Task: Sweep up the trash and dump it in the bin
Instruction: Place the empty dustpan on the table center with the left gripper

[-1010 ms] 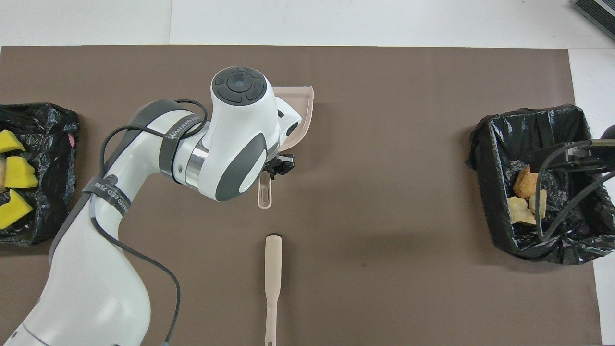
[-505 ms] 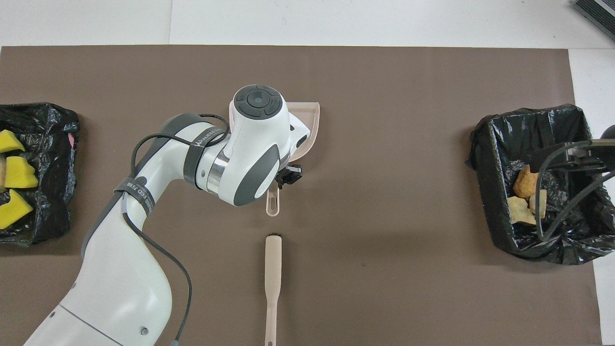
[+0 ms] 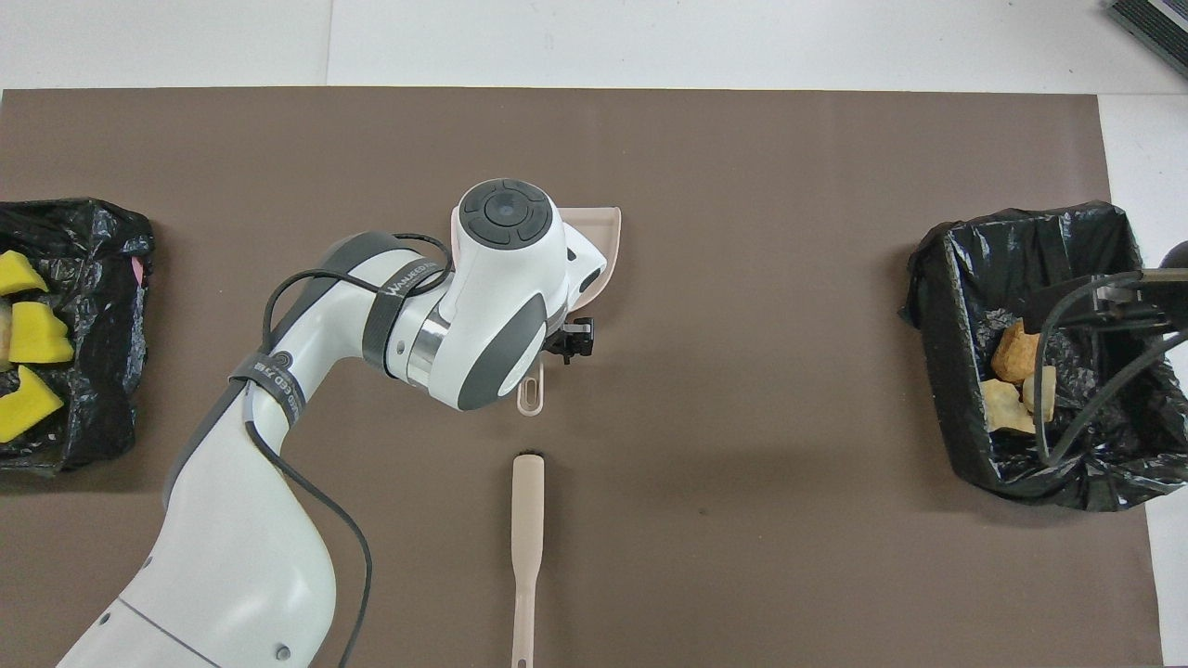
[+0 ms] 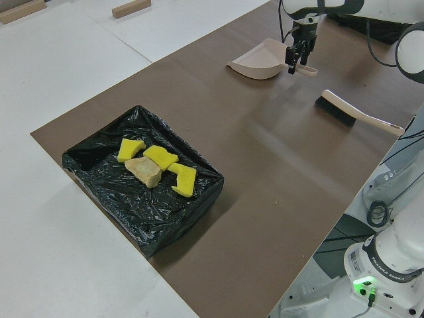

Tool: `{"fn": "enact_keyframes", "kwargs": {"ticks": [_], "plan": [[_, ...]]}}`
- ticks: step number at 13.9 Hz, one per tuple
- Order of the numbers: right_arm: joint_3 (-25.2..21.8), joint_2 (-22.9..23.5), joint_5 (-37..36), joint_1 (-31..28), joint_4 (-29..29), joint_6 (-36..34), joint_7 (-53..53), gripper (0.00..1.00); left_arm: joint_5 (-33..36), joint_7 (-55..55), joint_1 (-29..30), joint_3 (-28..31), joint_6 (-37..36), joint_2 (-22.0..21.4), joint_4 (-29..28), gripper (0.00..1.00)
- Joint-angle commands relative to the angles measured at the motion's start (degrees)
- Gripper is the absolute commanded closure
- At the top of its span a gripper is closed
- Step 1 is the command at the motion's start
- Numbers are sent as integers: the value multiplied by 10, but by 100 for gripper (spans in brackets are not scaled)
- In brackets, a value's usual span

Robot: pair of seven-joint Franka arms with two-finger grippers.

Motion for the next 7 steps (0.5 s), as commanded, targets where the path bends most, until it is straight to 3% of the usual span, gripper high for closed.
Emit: {"fn": "enact_keyframes", "kwargs": {"ticks": [1,4,7], "plan": [[1,-11,13,-5,-11,5,-3,0,-2,-1,7,16,-6,-69,-26,0],[1,-11,13,-5,-11,5,-3,0,38,1,31,32,-25,-135,-50,0],[1,-11,13,-4,-11,5,-3,0,42,56,99,33,-94,-236,-70,0]]}}
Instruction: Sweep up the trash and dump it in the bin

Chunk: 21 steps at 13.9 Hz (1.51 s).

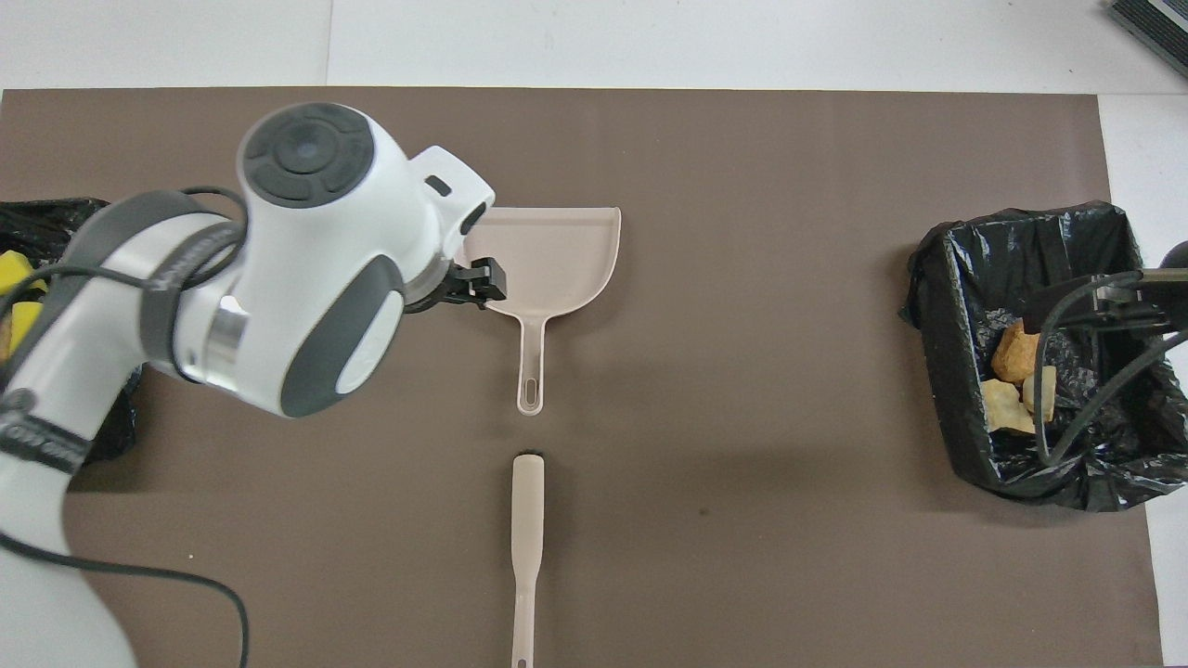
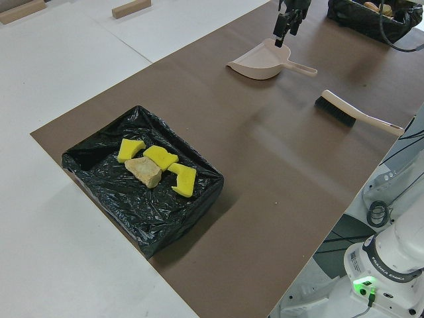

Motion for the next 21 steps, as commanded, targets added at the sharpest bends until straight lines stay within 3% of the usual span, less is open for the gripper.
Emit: {"fn": "enact_keyframes", "kwargs": {"ticks": [1,5,8,14,21], "plan": [[1,-11,13,-4,-11,5,-3,0,8,92,60,-2,-63,-111,-54,0],[1,-11,13,-5,-11,5,-3,0,7,223,150,-2,-123,-186,-52,0],[1,-11,13,-5,-11,5,-3,0,8,286,176,-1,-199,-213,-52,0],[1,-11,13,-4,-11,5,-3,0,30,349,185,6,-163,-195,-25,0],[1,-11,13,-5,-11,5,-3,0,1,343,203,6,-205,-154,39,0]]}}
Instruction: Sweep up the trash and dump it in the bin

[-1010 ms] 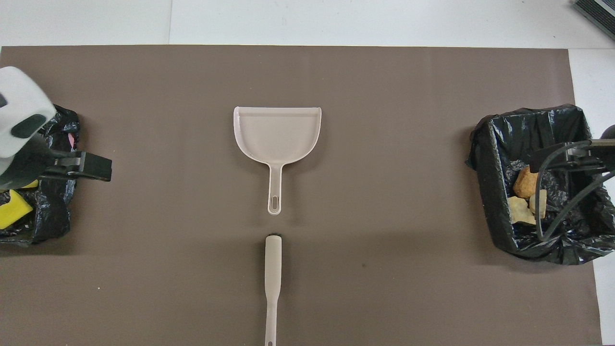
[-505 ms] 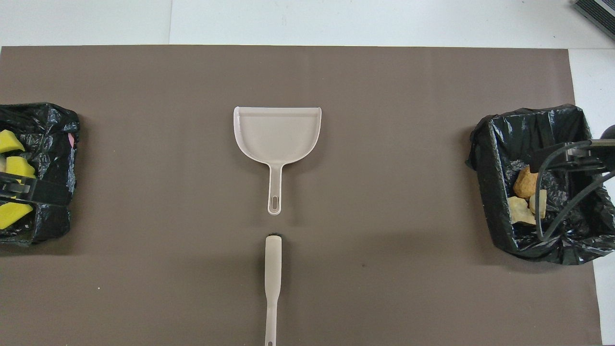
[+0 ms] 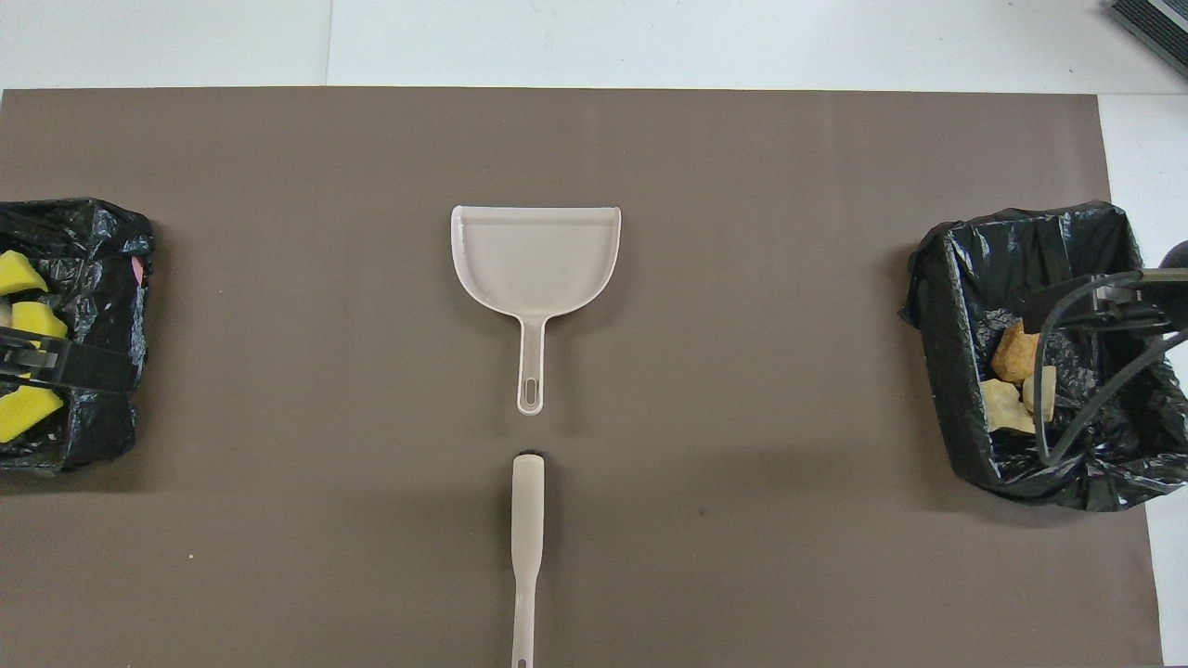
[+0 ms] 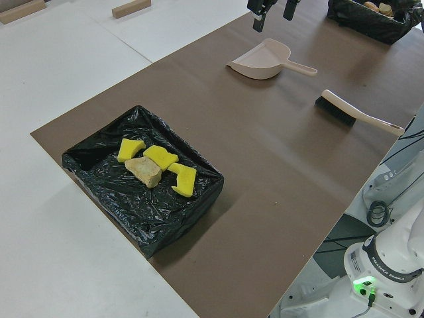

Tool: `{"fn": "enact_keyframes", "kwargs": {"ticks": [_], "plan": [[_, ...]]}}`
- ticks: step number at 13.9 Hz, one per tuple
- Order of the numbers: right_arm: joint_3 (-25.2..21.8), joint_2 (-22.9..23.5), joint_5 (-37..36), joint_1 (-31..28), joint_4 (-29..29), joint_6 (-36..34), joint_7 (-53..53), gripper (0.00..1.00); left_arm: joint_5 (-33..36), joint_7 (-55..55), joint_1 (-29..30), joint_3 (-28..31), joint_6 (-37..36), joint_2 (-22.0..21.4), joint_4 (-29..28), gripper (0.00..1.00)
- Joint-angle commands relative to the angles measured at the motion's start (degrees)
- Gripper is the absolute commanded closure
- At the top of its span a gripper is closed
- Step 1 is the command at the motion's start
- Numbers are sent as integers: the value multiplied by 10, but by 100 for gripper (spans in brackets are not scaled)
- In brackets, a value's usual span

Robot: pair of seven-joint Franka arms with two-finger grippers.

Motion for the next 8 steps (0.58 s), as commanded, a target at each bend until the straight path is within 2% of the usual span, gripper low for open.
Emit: {"fn": "enact_keyframes", "kwargs": {"ticks": [1,8], "plan": [[1,-11,13,-5,-11,5,-3,0,-12,2,9,-1,-23,20,34,0],[1,-11,13,-5,-11,5,-3,0,-20,-36,8,-2,-24,19,28,0]]}}
